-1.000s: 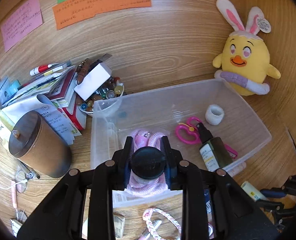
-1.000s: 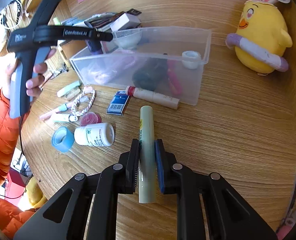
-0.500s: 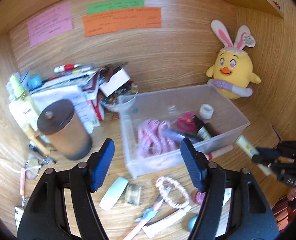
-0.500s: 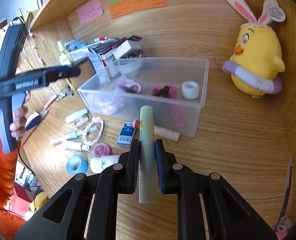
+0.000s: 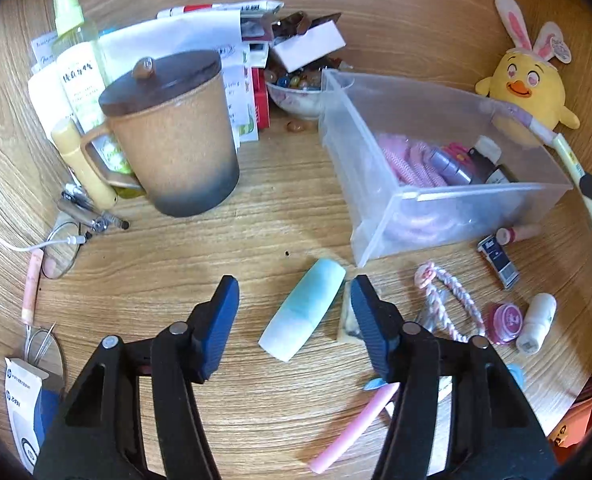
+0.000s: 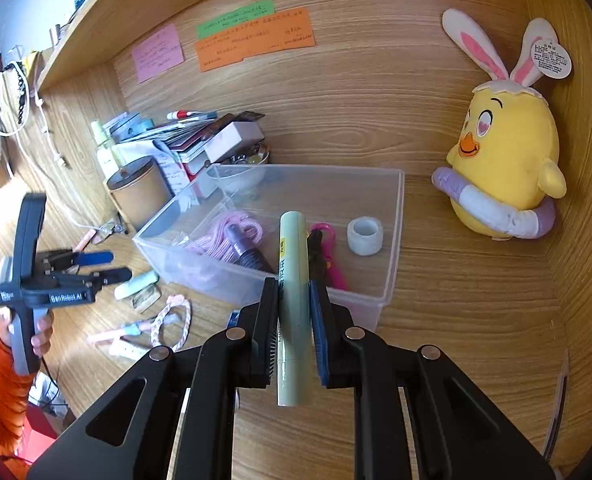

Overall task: Organize objects
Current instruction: 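Grasp the pale green tube with the right tool while the left tool grasps the mint stick, then lower the green tube into the box with the right tool while the left releases the mint stick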

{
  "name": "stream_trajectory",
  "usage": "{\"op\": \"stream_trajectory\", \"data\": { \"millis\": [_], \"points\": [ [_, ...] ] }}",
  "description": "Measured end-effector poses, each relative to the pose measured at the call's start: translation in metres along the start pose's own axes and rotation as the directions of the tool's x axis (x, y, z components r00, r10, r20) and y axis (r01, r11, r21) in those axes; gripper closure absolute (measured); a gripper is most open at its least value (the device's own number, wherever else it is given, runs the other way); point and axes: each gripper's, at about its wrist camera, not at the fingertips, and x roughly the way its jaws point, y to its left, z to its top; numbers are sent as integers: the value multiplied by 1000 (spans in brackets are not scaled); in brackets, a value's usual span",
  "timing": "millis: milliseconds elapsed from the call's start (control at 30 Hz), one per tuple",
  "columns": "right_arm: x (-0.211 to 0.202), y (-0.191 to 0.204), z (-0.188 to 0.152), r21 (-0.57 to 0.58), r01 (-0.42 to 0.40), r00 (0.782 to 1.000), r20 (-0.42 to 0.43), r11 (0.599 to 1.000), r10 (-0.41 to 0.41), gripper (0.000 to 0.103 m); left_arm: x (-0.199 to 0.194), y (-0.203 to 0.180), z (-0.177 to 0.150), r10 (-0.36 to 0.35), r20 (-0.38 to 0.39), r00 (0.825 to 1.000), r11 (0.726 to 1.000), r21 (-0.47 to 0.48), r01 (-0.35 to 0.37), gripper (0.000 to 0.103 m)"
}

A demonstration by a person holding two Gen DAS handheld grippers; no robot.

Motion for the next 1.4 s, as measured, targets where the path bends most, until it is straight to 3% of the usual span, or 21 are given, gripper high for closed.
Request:
{"op": "stream_trajectory", "data": {
  "millis": [200, 300, 400, 567, 700, 1033, 1267, 1400],
  "points": [
    [23, -6, 15, 27, 22, 999, -25, 999, -21, 89, 21, 7, -9, -37, -66, 997, 999, 8, 38, 60],
    [35, -9, 21, 31, 32, 999, -44, 999, -31, 89, 22, 3, -10, -24, -49, 999, 999, 33, 25, 63],
    [46, -11, 26, 37, 30, 998, -60, 999, -27, 89, 22, 0, -11, -19, -40, 999, 999, 44, 21, 79],
    [59, -10, 32, 20, 40, 996, -79, 999, -38, 89, 17, 1, -12, -19, -23, 1000, 999, 29, 20, 79],
    [68, -11, 34, 8, 44, 994, -97, 999, -43, 89, 0, 5, 3, -11, 38, 999, 1000, 19, 10, 79],
    [85, -9, 33, -37, 64, 990, -124, 997, -68, 89, -41, -10, 48, -114, 169, 979, 994, 15, 113, 78],
    [88, -7, 33, -65, 82, 987, -130, 994, -90, 88, -25, -47, 71, -139, 141, 980, 987, 98, 126, 79],
    [83, -6, 31, -63, 77, 988, -127, 995, -85, 80, -8, -60, 81, -148, 100, 984, 983, 121, 136, 79]
  ]
}}
